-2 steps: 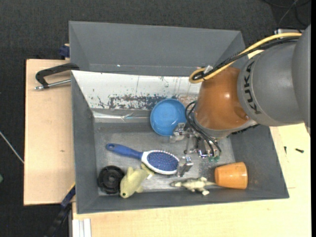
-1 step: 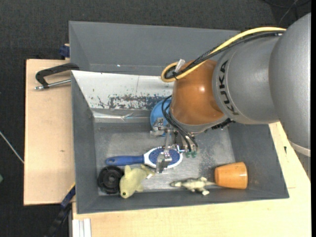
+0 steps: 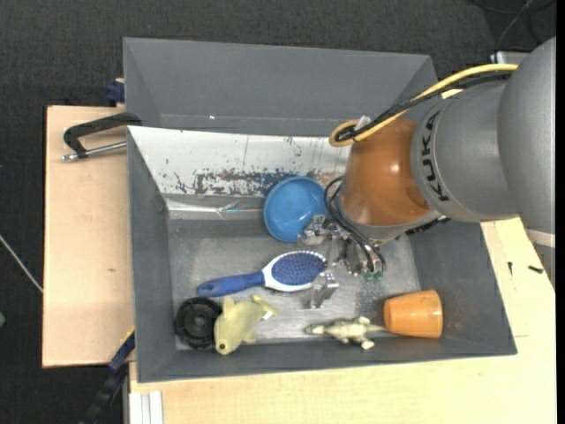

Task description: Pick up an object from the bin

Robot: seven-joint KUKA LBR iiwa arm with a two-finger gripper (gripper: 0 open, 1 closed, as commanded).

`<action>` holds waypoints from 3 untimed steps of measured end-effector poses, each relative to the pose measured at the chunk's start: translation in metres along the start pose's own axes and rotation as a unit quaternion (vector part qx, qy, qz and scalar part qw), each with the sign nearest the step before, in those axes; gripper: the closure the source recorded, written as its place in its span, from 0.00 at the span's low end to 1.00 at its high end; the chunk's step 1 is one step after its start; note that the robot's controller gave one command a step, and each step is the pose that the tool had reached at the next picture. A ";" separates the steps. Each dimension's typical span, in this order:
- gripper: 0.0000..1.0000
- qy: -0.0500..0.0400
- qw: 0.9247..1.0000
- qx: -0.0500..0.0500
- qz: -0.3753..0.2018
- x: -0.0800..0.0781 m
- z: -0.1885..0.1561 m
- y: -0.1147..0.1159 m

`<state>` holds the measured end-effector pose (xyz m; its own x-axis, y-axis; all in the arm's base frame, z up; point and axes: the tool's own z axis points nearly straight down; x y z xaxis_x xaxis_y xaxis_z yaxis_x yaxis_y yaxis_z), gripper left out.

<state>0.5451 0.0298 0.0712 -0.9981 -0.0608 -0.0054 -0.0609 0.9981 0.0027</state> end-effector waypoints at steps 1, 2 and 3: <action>0.00 0.001 1.000 0.000 -0.001 -0.001 -0.002 0.002; 1.00 -0.004 1.000 0.001 0.000 -0.004 -0.004 0.001; 1.00 -0.003 1.000 0.001 -0.001 -0.007 -0.078 0.002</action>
Offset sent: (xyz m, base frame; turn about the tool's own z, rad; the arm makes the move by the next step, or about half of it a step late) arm 0.0000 0.0000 0.0000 0.0000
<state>0.5518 0.0318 0.1493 -0.9980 -0.0620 -0.0118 -0.0620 0.9981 0.0006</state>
